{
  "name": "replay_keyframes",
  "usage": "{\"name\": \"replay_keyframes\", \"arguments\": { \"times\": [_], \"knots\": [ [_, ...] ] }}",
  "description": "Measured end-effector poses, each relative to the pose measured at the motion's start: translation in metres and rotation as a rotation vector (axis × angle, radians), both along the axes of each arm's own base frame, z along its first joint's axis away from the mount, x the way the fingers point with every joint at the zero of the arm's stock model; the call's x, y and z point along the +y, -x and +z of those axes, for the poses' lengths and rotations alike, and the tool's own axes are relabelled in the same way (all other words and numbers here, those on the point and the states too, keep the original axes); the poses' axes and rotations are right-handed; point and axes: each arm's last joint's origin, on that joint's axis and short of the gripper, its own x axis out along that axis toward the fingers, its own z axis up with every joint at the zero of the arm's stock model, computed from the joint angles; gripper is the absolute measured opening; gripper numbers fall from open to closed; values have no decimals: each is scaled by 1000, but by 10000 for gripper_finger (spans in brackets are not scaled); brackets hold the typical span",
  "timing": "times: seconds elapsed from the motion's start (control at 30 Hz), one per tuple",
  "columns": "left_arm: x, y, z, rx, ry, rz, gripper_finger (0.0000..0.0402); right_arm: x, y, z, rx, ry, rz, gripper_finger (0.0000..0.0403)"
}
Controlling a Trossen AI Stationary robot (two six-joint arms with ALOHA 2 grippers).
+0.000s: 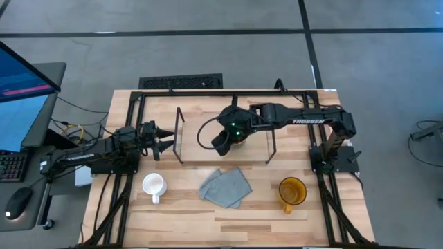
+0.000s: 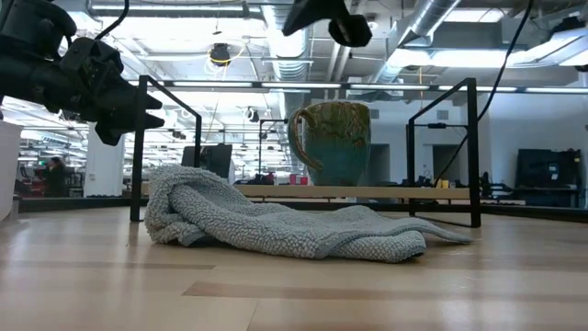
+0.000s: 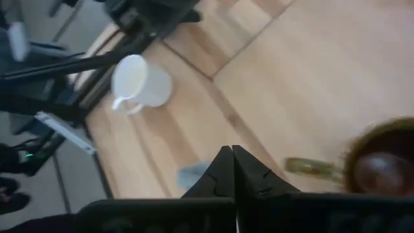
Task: Stack small to large cups/mugs on shelf
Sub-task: Put the brown mug on the shelf
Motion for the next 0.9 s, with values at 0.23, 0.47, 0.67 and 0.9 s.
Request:
{"name": "replay_keyframes", "arguments": {
  "times": [0.23, 0.47, 0.67, 0.9],
  "knots": [
    [0, 0, 0, 7, -24, -4, 215, 7, -8, -18, 66, -37, -16, 4],
    [0, 0, 0, 7, -25, -5, 215, 11, -24, -36, 82, -37, -13, 2],
    [0, 0, 0, 8, -25, -4, 215, 9, -26, -44, 119, 8, -8, 1],
    [0, 0, 0, 9, -25, -3, 215, 3, -26, -60, 217, 57, -3, 1]
  ]
}}
